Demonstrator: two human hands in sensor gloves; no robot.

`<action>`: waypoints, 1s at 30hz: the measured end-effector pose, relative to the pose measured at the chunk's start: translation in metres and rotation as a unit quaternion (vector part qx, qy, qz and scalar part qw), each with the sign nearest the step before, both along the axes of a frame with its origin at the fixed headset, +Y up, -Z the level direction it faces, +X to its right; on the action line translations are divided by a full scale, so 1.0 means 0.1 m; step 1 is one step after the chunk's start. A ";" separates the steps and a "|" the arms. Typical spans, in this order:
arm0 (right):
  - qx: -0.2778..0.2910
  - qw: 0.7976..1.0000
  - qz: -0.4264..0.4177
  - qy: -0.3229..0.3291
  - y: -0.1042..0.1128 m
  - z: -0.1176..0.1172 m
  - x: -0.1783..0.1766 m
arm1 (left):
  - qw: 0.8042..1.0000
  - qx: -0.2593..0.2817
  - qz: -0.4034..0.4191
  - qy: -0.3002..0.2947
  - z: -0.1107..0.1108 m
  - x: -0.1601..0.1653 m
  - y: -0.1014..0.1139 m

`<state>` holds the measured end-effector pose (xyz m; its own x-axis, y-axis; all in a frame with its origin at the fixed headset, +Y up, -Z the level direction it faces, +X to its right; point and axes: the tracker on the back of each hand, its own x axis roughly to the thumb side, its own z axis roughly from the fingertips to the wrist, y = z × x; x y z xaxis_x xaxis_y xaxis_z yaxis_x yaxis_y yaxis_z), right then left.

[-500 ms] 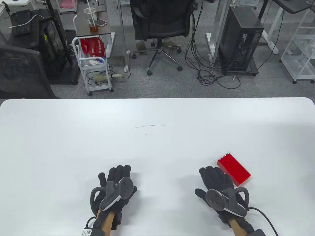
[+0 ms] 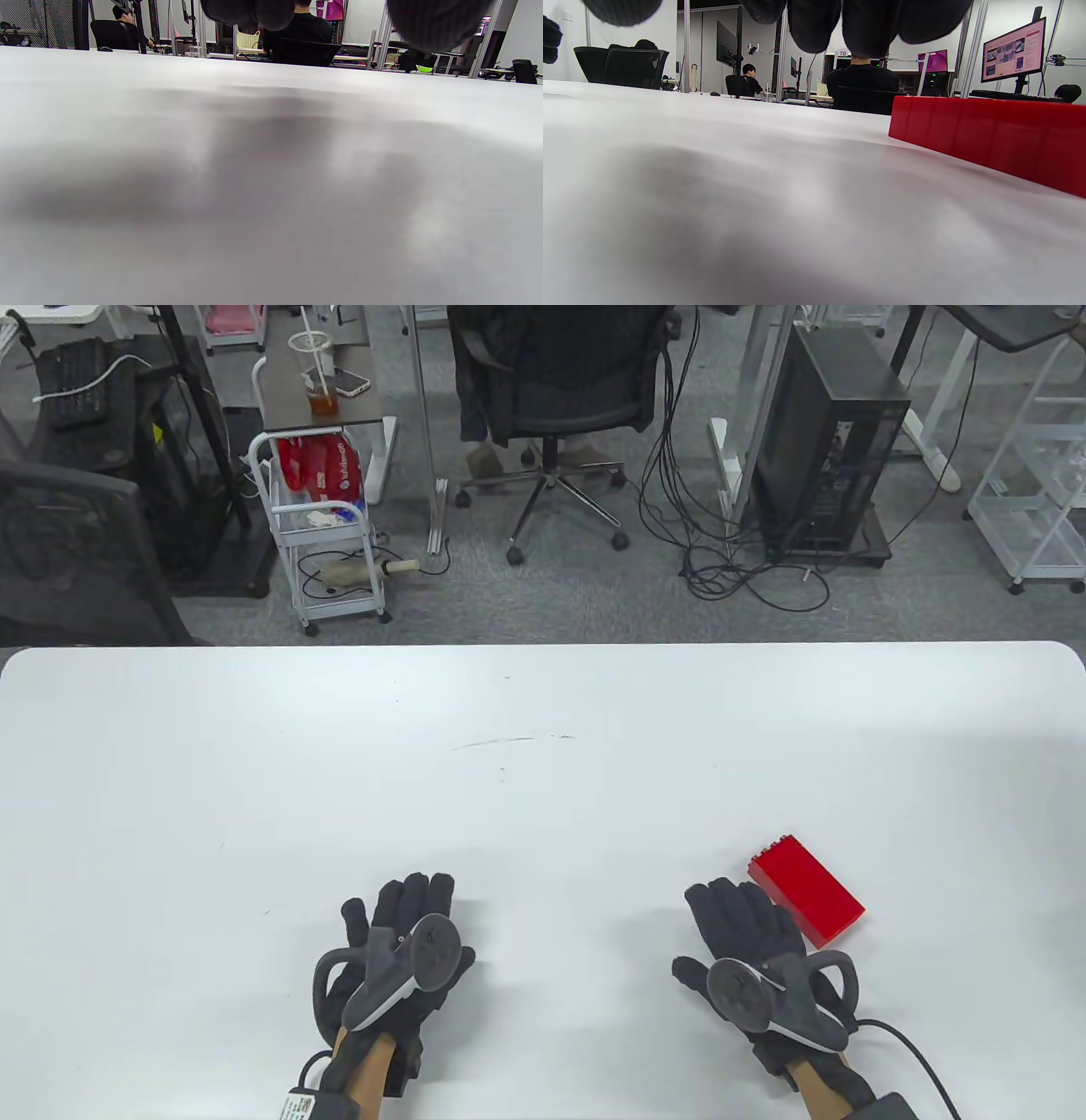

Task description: Separate stacked toy bricks from each other

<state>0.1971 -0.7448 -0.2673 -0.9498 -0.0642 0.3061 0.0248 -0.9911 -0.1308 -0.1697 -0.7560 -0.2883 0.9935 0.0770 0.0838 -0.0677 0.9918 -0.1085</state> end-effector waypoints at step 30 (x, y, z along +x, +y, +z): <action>-0.053 0.979 -0.045 -0.191 0.11 -0.63 1.01 | 0.999 0.005 0.018 -0.043 0.01 0.09 0.02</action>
<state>0.2977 -0.7341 -0.3302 -0.9966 0.0376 -0.0729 -0.0358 -0.9990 -0.0257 -0.1603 -0.7543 -0.2872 0.9793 0.1107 0.1695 -0.0935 0.9899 -0.1065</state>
